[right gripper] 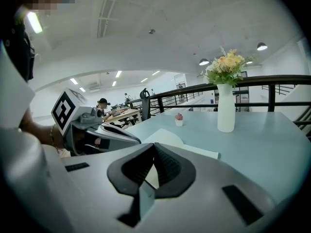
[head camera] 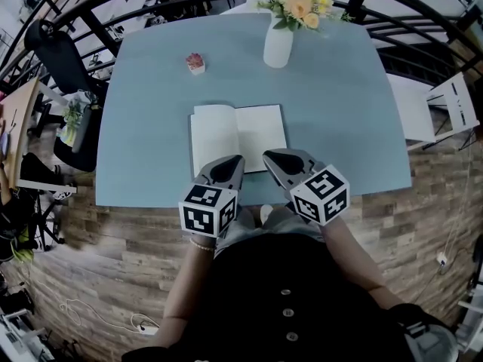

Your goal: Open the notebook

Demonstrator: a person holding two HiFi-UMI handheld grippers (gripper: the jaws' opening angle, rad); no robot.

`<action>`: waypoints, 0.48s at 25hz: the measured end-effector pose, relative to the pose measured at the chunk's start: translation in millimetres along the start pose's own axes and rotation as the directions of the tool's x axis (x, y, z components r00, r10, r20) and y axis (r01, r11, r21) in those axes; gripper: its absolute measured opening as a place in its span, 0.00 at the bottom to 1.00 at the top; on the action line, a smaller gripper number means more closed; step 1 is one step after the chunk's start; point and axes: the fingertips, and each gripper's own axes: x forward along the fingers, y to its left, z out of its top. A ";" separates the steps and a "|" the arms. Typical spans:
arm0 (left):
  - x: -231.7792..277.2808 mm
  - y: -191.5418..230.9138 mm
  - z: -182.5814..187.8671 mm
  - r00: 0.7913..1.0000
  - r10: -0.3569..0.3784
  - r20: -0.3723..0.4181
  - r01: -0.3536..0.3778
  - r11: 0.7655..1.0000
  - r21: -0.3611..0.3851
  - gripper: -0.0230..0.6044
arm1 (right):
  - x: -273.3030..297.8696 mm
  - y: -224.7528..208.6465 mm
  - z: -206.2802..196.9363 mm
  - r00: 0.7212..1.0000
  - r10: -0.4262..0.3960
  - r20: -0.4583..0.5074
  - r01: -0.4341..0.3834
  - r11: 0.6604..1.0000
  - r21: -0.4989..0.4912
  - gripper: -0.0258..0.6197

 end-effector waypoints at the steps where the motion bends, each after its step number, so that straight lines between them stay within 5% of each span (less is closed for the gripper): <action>1: 0.6 -0.7 0.2 1.000 0.000 0.000 0.000 1.000 0.002 0.06 | -0.3 -0.4 -0.1 1.000 0.001 0.000 -0.001 1.000 0.000 0.04; 12: 1.5 -4.1 -7.6 1.000 -0.001 -0.027 0.001 1.000 0.010 0.06 | -2.5 -0.1 -3.2 1.000 0.004 0.001 -0.004 1.000 0.000 0.04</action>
